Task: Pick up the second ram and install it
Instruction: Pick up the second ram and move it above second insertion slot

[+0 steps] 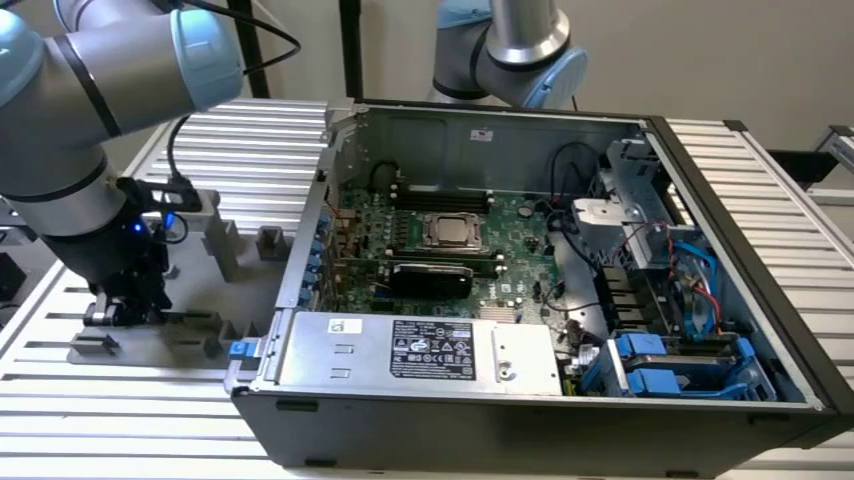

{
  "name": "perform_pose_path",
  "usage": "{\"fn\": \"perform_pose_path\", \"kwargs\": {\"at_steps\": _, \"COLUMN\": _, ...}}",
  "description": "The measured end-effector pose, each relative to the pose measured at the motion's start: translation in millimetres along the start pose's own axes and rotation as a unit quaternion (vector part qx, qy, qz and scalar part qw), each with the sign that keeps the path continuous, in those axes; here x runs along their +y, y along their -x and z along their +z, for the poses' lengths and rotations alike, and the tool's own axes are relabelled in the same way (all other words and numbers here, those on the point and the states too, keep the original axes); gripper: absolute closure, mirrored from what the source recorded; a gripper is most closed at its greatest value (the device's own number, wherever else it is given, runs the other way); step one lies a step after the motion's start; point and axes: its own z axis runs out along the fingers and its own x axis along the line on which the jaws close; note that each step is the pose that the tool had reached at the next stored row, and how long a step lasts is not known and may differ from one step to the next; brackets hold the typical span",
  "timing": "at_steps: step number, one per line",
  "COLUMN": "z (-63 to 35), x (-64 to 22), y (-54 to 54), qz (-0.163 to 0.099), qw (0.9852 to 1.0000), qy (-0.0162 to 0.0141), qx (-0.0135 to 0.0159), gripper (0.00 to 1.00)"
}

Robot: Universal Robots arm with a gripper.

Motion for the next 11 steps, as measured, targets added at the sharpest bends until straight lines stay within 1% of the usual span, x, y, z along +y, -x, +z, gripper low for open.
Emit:
{"fn": "perform_pose_path", "kwargs": {"at_steps": 6, "z": -0.5, "x": 0.0, "y": 0.0, "qz": 0.0, "qw": 1.0, "qy": 0.0, "qx": 0.0, "gripper": 0.0}}
{"fn": "perform_pose_path", "kwargs": {"at_steps": 7, "z": -0.5, "x": 0.0, "y": 0.0, "qz": 0.0, "qw": 1.0, "qy": 0.0001, "qx": 0.0001, "gripper": 1.0}}
{"fn": "perform_pose_path", "kwargs": {"at_steps": 11, "z": -0.6, "x": 0.0, "y": 0.0, "qz": 0.0, "qw": 1.0, "qy": 0.0001, "qx": 0.0001, "gripper": 1.0}}
